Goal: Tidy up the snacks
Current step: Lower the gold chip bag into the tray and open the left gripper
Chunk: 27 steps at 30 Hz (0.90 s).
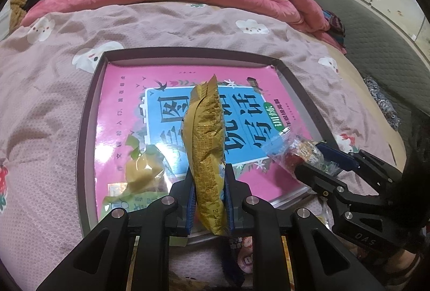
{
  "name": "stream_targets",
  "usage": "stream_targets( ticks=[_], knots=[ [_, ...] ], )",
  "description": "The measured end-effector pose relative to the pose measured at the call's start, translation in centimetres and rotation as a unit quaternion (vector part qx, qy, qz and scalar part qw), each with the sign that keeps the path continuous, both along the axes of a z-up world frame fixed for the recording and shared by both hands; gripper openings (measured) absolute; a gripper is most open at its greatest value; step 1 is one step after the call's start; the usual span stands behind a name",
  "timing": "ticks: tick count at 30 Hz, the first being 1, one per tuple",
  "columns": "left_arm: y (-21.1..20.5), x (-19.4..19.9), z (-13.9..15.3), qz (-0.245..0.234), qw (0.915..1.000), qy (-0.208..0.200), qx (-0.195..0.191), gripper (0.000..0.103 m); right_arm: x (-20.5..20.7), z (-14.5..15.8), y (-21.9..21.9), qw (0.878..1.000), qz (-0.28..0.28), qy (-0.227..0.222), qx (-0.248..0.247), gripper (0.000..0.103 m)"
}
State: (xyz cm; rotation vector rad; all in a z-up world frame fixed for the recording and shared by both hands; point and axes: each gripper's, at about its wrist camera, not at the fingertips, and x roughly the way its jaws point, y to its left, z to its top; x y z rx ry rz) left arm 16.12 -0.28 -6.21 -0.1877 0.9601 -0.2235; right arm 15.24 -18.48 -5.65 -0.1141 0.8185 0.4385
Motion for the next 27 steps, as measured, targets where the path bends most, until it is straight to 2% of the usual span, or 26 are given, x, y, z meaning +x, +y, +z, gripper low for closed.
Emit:
stream_targets(
  ticks=[27],
  knots=[
    [0.44, -0.09, -0.19, 0.004, 0.9999, 0.003, -0.014, 0.021, -0.47, 0.16, 0.12, 1.0, 0.004, -0.002, 0.001, 0.05]
  ],
)
